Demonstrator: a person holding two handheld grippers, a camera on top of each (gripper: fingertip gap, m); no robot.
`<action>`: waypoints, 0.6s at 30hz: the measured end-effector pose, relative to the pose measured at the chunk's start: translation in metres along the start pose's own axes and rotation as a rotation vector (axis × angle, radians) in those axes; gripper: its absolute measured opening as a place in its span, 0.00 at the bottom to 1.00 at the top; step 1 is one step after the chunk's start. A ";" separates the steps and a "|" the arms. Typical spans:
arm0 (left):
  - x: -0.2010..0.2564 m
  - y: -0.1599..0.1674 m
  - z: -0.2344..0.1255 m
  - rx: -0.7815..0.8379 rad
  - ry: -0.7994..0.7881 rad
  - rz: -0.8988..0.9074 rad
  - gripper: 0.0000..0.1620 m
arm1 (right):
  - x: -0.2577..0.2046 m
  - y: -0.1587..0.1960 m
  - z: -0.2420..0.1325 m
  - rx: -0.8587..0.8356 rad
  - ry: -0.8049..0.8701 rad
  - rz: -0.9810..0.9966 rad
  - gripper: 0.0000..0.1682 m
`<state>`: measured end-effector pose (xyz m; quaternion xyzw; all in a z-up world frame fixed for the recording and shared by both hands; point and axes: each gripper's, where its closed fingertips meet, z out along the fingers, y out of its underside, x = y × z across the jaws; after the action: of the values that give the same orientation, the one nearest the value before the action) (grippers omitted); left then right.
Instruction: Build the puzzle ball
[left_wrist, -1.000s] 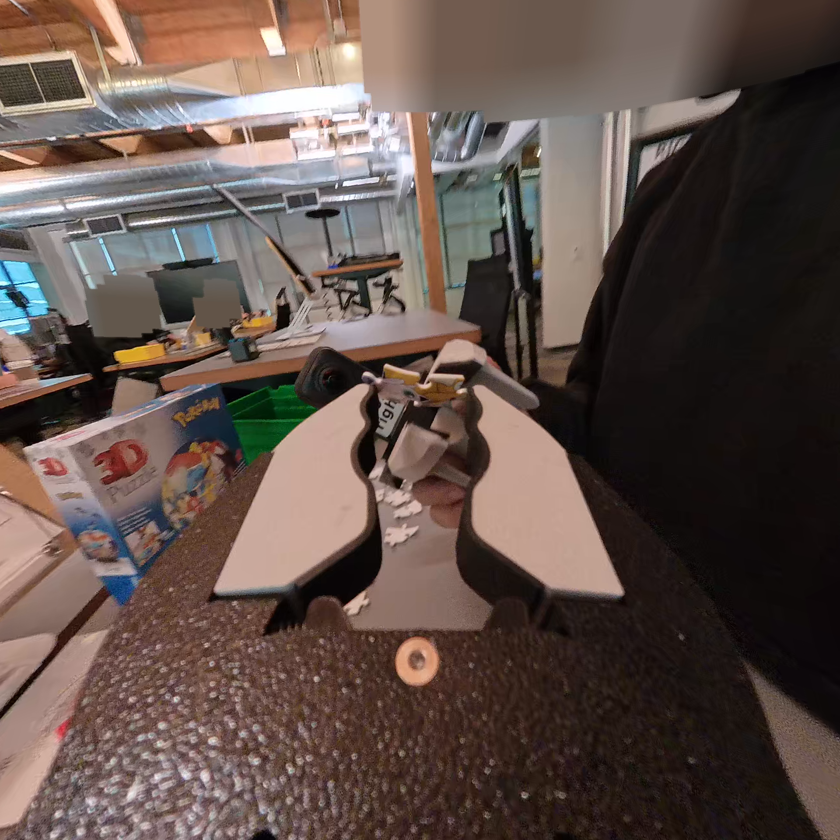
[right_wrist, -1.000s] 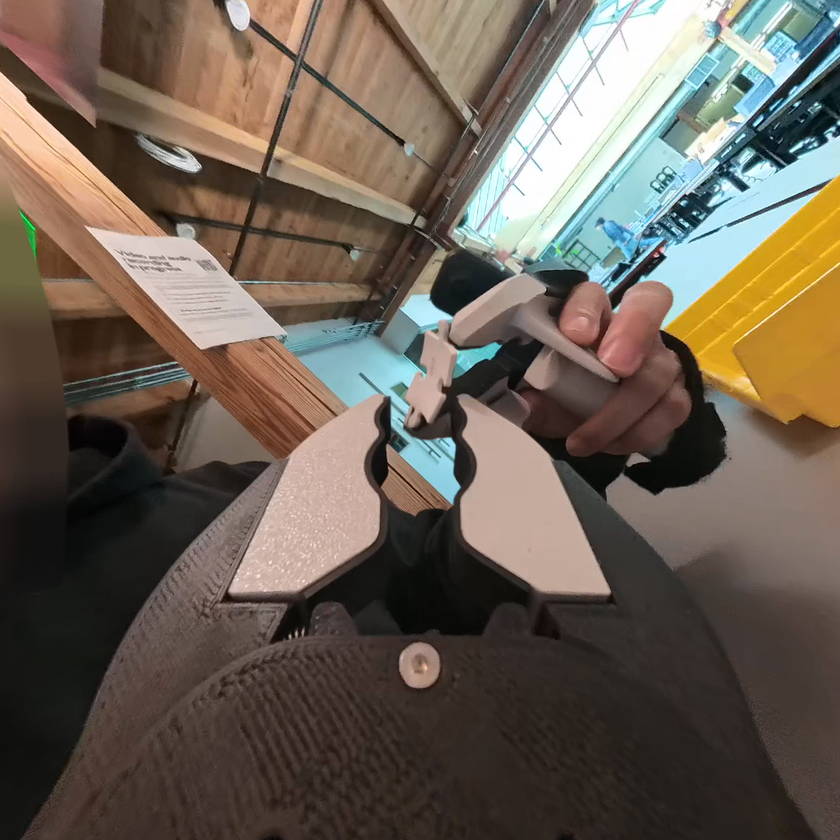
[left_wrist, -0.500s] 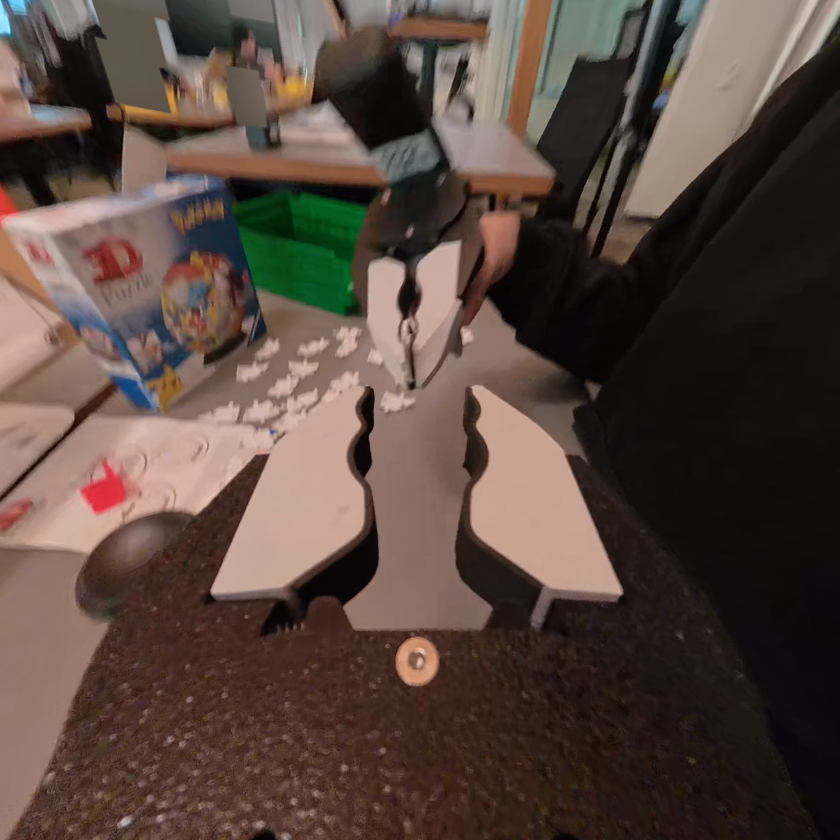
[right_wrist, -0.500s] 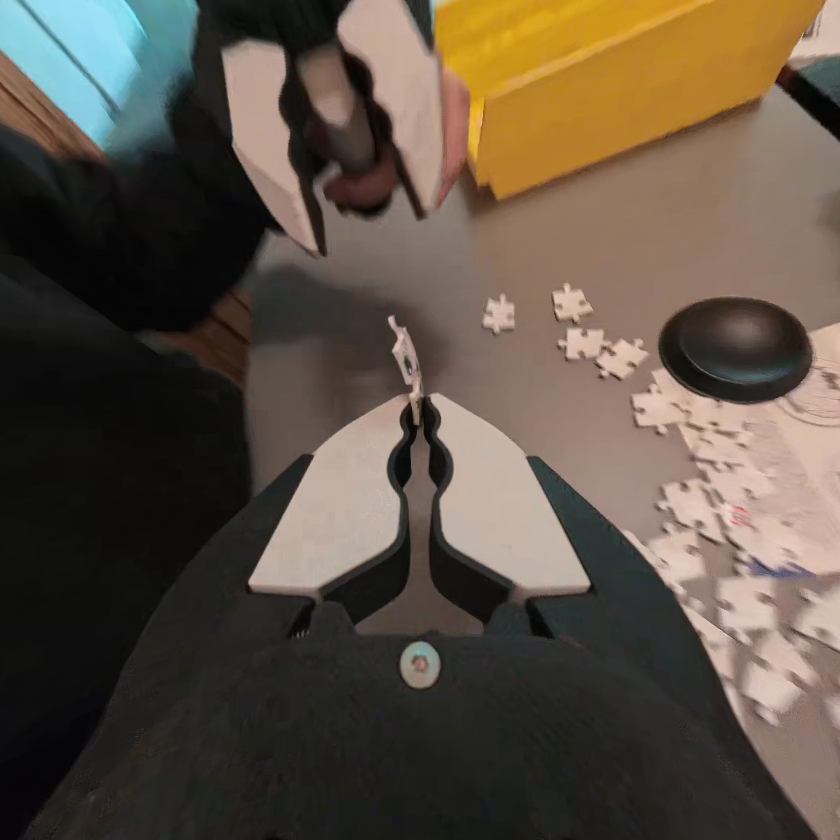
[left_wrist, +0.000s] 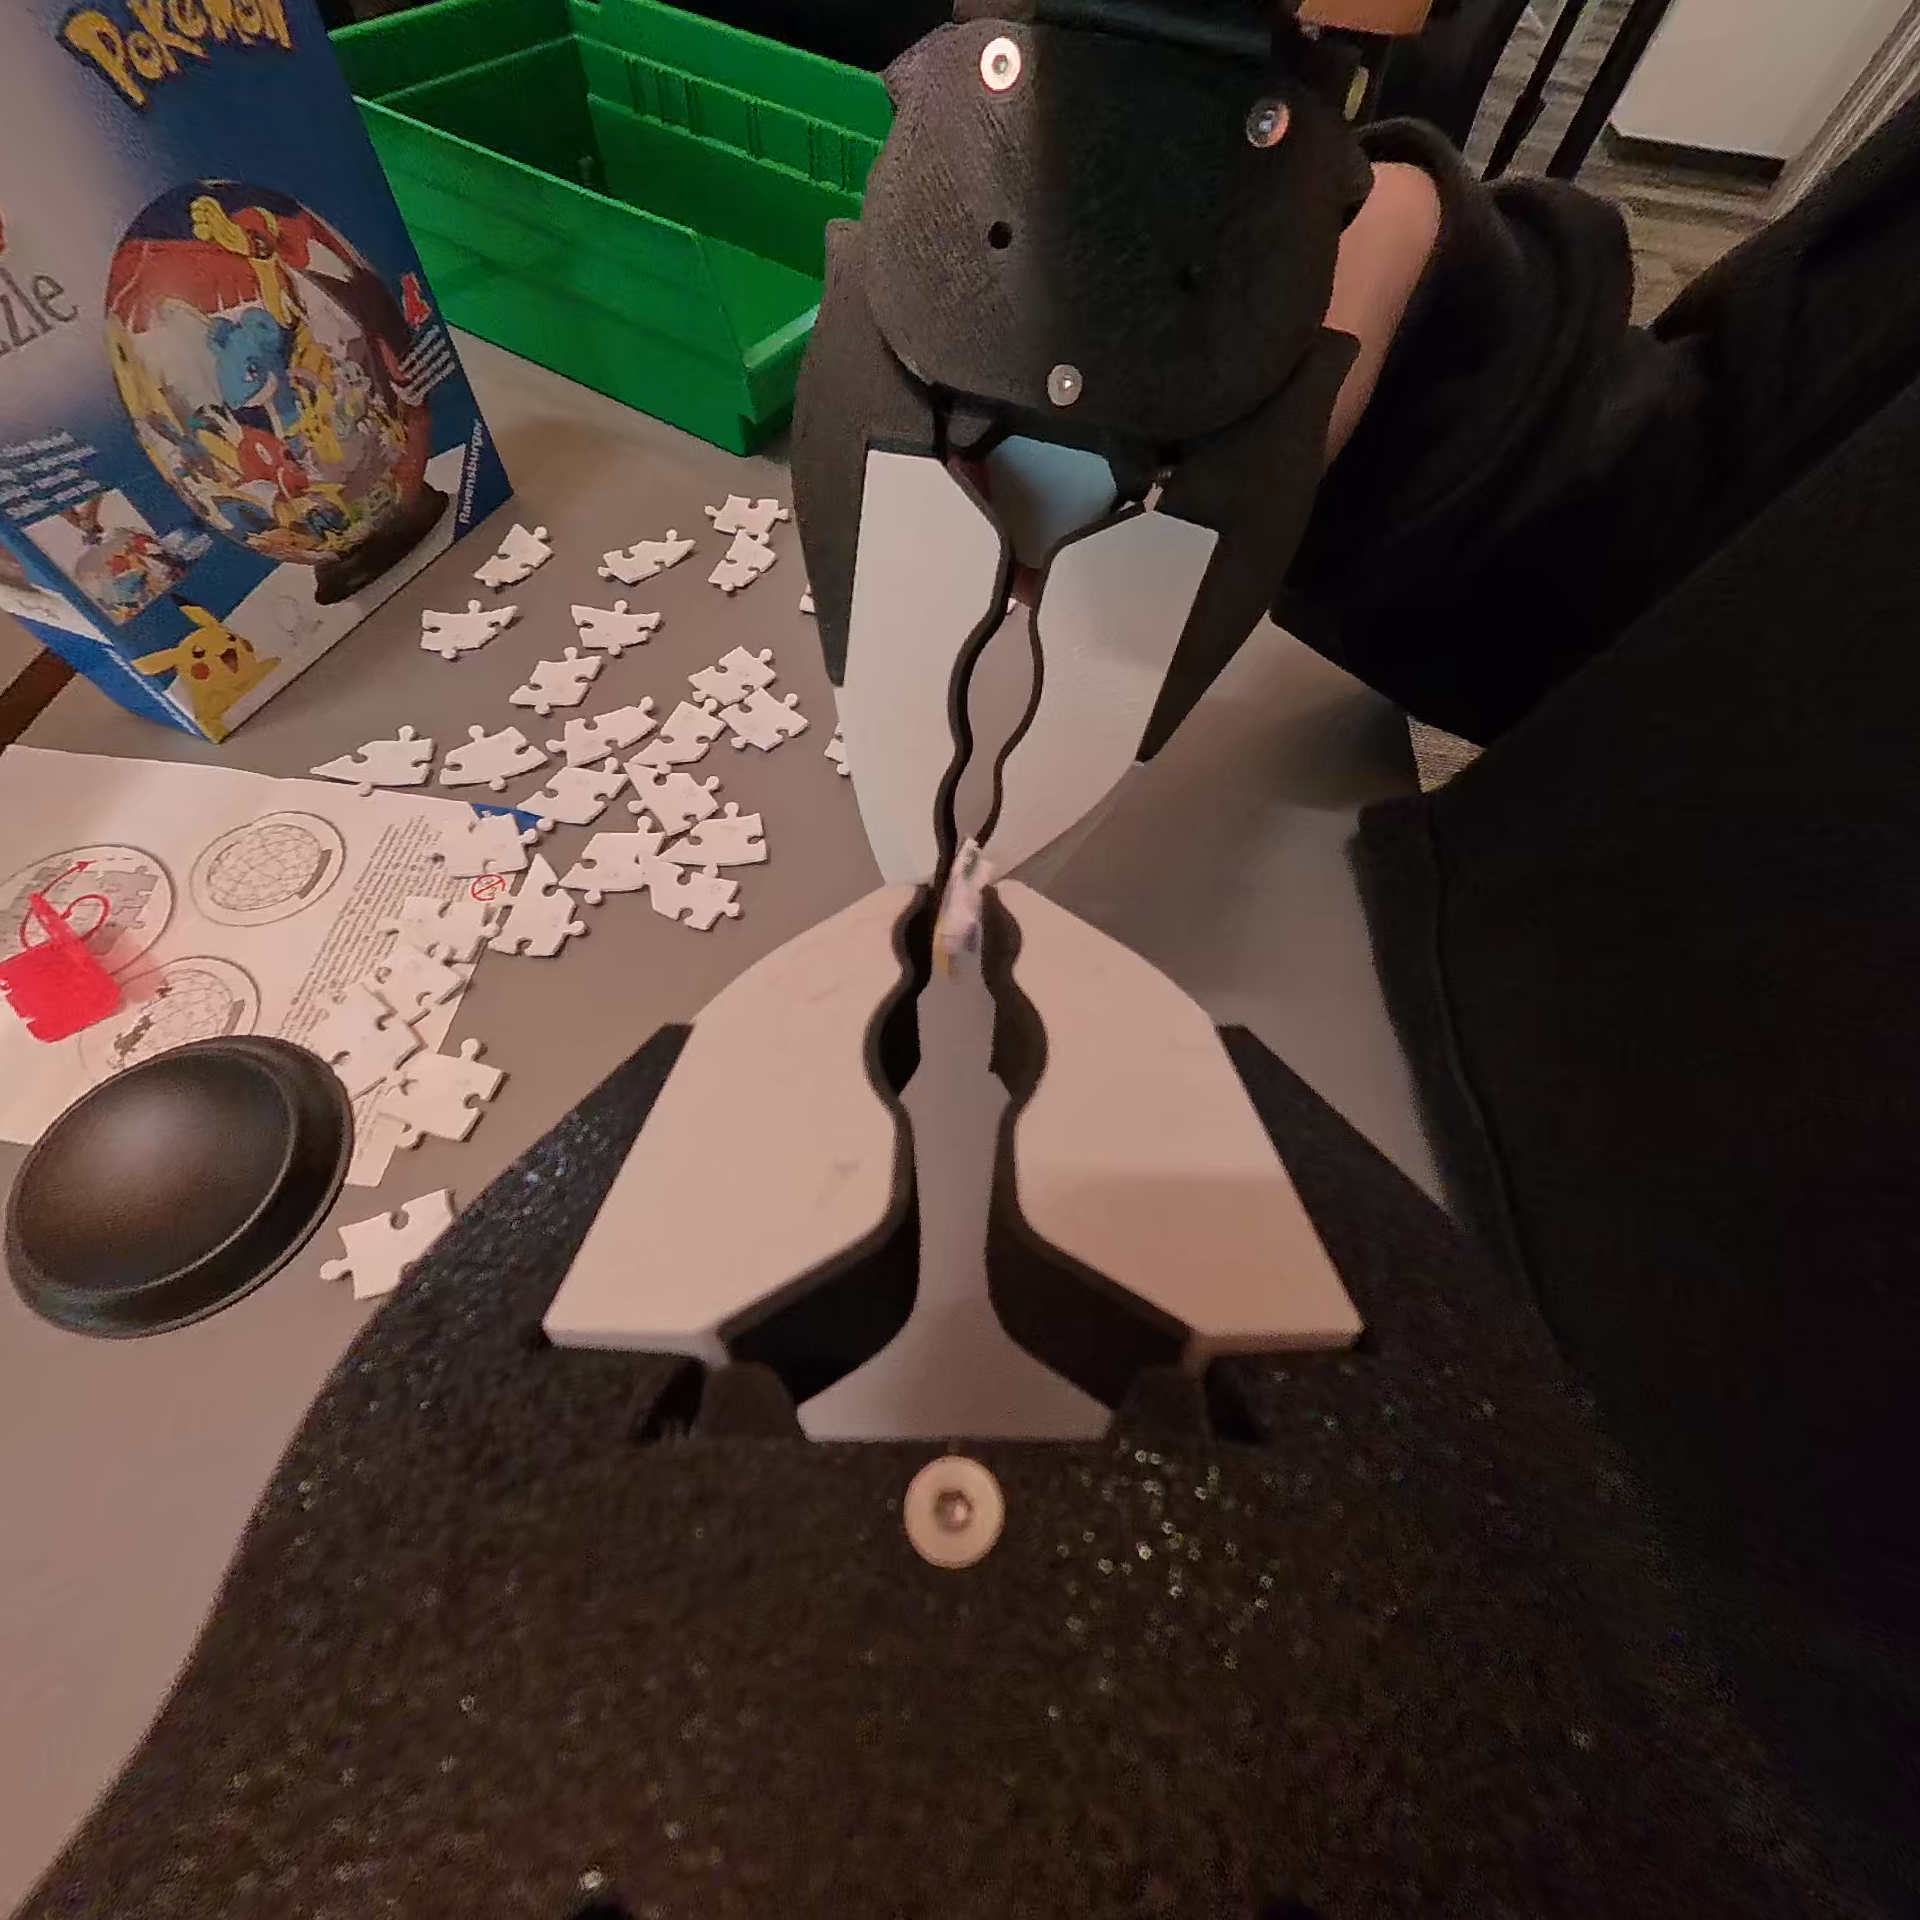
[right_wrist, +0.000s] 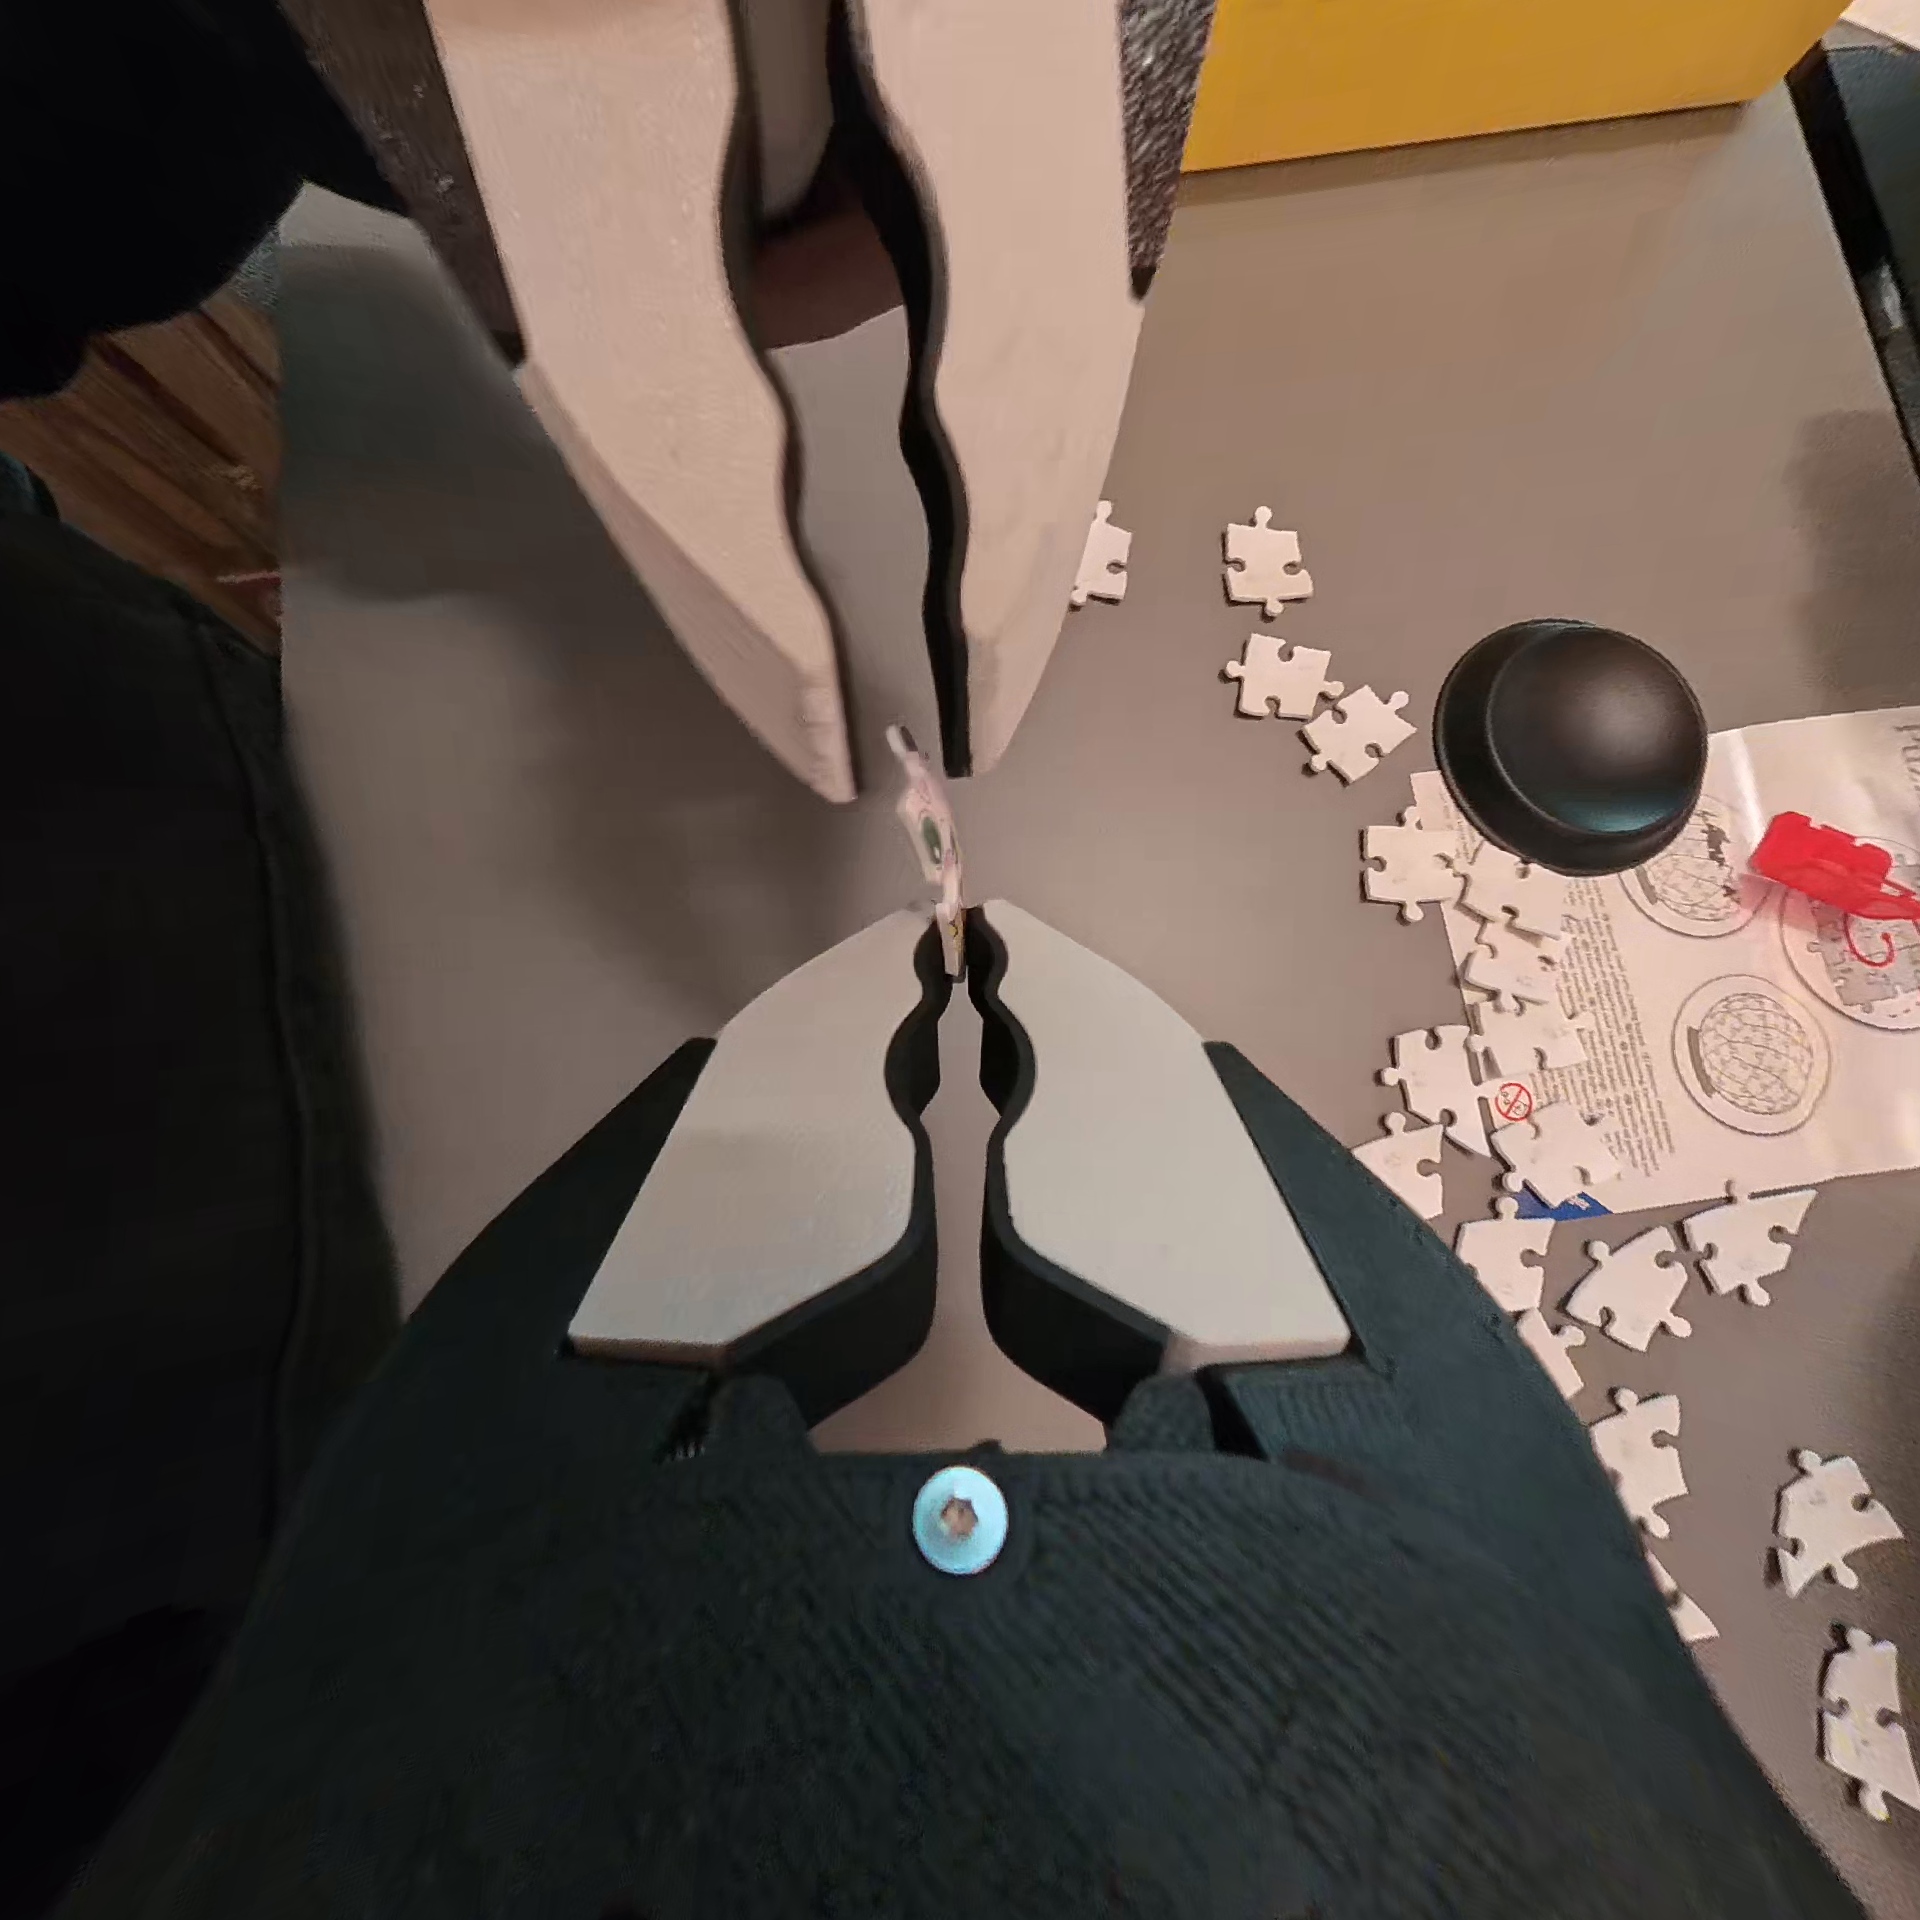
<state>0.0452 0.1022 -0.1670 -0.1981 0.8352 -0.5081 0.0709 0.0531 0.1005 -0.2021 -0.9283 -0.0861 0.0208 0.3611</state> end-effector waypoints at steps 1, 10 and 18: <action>0.002 0.001 0.001 -0.008 0.012 0.002 0.08 | 0.001 0.000 -0.001 0.002 0.005 0.004 0.02; -0.014 -0.002 0.002 -0.011 -0.129 0.057 0.01 | 0.007 0.001 -0.009 0.082 0.021 0.066 0.06; -0.045 -0.040 -0.047 0.615 -0.285 -0.262 0.01 | 0.040 -0.022 -0.027 0.519 0.089 0.380 0.18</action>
<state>0.0821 0.1423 -0.1133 -0.3416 0.5926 -0.7076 0.1773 0.0915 0.1055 -0.1661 -0.8048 0.1126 0.0685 0.5787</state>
